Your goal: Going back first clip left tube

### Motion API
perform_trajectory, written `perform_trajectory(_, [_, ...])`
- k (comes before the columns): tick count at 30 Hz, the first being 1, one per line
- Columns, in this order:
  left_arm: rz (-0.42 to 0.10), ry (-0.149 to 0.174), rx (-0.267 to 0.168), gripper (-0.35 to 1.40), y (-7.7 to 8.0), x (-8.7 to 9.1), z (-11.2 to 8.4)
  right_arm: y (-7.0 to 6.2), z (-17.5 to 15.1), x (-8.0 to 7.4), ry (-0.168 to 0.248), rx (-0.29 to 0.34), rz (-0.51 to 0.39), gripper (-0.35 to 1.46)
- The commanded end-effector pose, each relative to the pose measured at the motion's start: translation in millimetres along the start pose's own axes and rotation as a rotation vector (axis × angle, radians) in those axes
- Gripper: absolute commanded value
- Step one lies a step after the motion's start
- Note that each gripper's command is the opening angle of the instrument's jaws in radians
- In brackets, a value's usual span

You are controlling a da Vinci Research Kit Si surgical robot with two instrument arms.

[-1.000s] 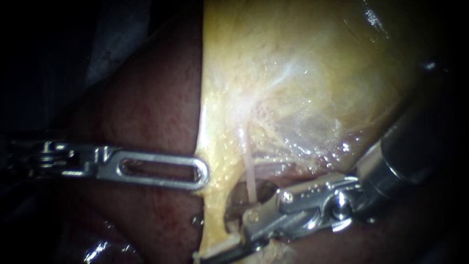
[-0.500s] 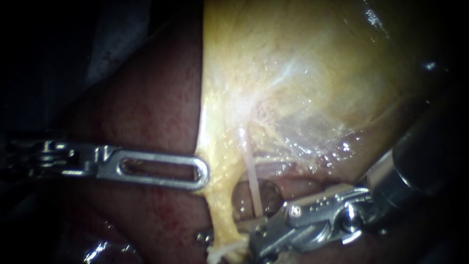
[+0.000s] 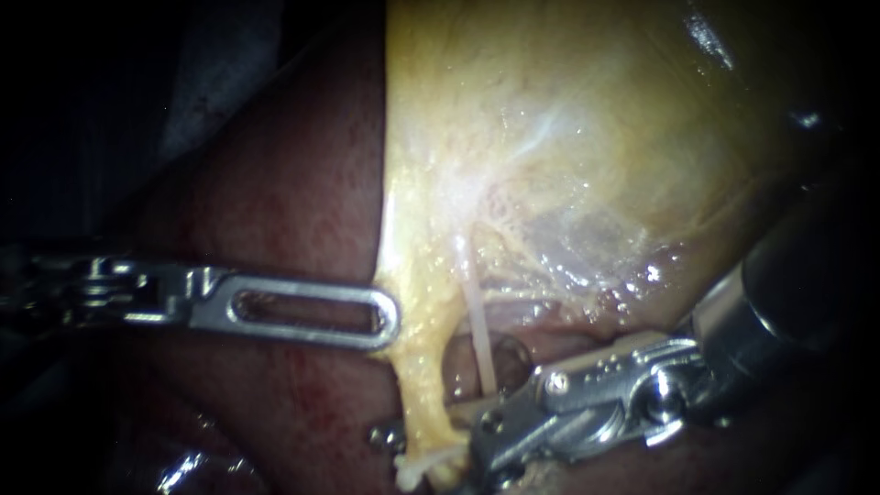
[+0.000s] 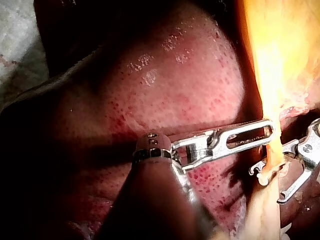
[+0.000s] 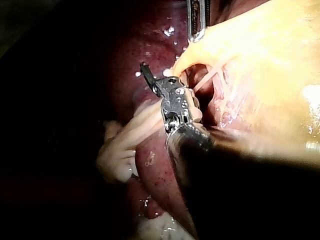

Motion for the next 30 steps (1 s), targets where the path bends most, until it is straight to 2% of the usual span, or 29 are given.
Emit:
perform_trajectory(1, [0.001, 0.001, -0.001, -0.35, -0.2, 0.0, 0.0, 0.2, -0.1, 0.0, 0.003, -0.005, 0.002, 0.6])
perform_trajectory(16, [-0.001, 0.001, 0.004, -0.35, -0.5, 0.0, -0.3, 1.1, -1.6, -0.1, 0.017, -0.032, -0.015, 0.6])
perform_trajectory(30, [-0.001, 0.002, 0.004, -0.35, -0.1, -0.2, -0.6, 0.8, -7.6, 1.0, 0.054, -0.072, -0.023, 0.6])
